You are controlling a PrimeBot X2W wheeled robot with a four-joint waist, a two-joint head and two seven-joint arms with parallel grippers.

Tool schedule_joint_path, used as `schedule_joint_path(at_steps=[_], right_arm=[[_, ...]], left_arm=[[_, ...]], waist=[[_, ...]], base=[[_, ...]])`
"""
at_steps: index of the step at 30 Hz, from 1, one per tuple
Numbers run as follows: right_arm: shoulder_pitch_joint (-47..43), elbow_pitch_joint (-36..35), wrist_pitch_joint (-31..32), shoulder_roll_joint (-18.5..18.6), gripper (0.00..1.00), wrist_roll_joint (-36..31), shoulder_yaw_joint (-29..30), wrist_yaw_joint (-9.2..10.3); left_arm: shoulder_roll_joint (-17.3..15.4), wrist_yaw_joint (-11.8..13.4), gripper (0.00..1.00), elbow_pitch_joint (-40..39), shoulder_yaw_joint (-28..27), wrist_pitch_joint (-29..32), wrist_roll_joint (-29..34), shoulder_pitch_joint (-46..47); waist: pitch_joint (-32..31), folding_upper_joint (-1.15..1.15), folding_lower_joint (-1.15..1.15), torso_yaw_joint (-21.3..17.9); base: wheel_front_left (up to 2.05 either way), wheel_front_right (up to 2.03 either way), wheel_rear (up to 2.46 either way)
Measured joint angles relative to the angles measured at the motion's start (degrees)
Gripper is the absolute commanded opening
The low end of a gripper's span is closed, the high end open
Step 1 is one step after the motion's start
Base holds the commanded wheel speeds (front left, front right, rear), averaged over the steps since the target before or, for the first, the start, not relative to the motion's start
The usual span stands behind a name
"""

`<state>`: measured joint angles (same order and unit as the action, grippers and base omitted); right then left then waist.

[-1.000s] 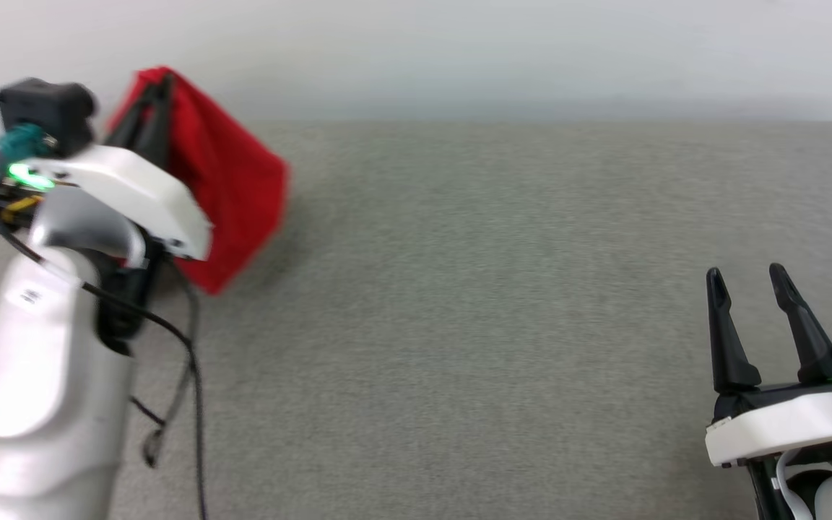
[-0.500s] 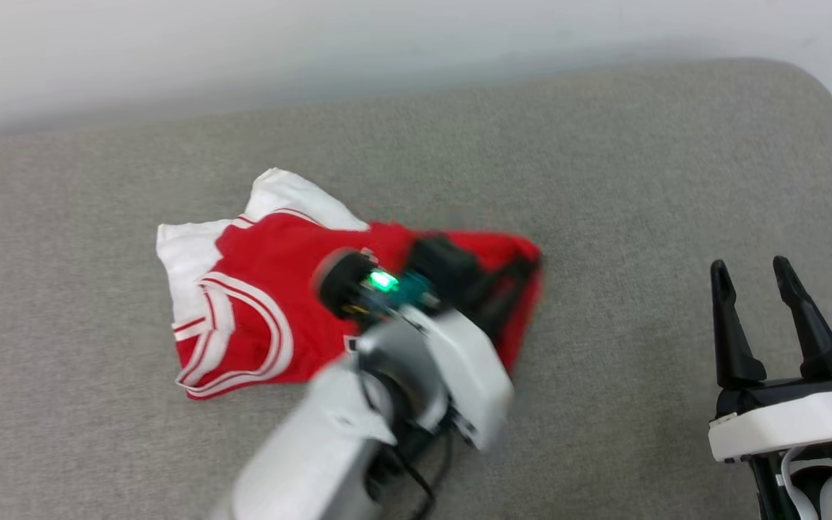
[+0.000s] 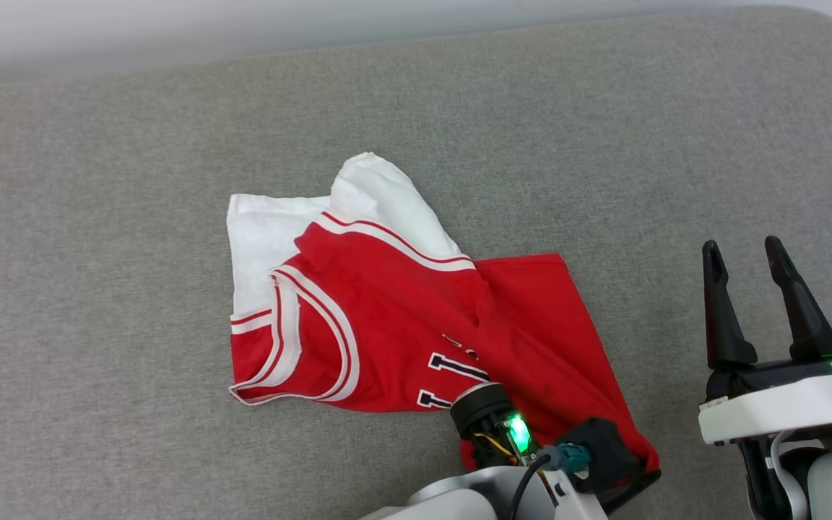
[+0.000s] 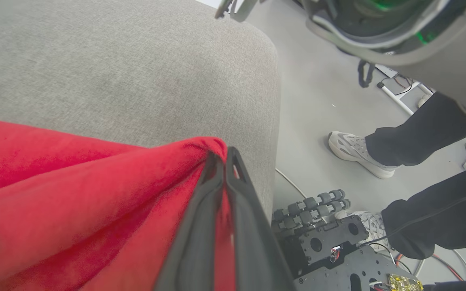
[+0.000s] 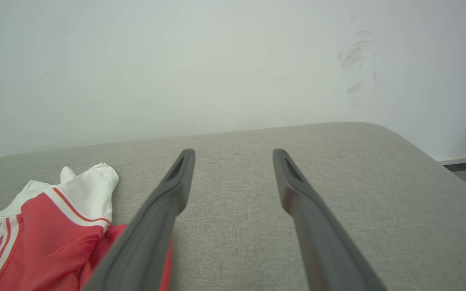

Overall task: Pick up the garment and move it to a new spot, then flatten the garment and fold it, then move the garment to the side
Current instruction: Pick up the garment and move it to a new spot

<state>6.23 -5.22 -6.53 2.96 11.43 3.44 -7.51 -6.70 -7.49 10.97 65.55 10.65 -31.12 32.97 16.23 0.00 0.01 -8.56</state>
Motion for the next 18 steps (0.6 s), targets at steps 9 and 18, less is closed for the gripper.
schedule_joint_path(at_steps=[9, 18], right_arm=[[-1.4, 1.7, 0.6, 0.0, 1.0, -1.1, 0.6, 0.0], [-4.7, 0.5, 3.4, 0.0, 1.0, -2.9, 1.1, 0.0]], left_arm=[[1.1, 1.0, 1.0, 2.1, -1.8, -12.1, -0.1, -0.8], [-0.5, 10.0, 1.0, 2.7, -12.5, -23.4, -0.4, -2.7]], waist=[[-5.0, 0.0, 0.0, 2.5], [-11.1, 0.0, -0.01, 6.2]], base=[[0.0, 0.0, 0.0], [0.0, 0.0, 0.0]])
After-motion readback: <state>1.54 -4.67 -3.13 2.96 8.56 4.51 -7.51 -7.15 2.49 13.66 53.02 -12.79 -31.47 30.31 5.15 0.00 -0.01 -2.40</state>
